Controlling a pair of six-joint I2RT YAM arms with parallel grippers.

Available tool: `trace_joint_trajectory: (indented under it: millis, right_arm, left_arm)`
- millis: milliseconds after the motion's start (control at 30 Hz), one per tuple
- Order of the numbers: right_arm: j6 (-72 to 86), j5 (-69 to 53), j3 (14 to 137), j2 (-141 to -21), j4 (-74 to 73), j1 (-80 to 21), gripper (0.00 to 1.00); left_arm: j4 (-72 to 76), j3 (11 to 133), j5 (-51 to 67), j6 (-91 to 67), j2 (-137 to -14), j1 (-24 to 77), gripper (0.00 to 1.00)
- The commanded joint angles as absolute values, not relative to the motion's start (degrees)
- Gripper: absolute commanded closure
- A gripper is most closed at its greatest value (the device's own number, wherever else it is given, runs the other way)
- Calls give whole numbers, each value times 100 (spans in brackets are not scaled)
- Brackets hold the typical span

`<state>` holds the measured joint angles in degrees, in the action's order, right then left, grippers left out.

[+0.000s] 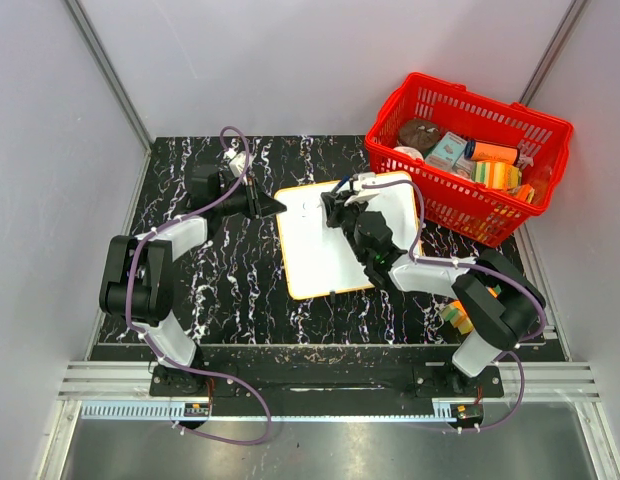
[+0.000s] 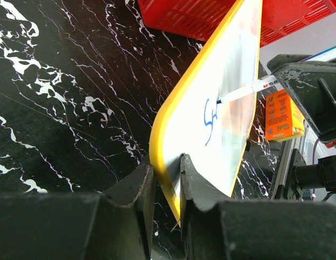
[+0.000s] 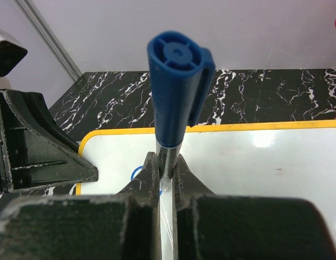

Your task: Write a sentence on the whiteboard

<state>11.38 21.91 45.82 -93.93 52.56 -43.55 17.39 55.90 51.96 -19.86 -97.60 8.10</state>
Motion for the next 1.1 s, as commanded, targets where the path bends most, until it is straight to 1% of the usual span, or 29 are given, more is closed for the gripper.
trace_joint_trajectory:
  millis: [0,500,1067]
  right_arm:
    - [1011,2399,4729,-9404,5010,-4219,100]
    - [1134,2400,4193,-9158,5177,-4210,100]
    - [1117,2188,3973,-9036,5343,-4210,100]
  left_arm:
    - [1292,5511,4597,-958,-10011,1160,100]
    - [1248,5502,4562,-932,-10002,1169,100]
    - [1248,5511,4561,-932,-10011,1160,100]
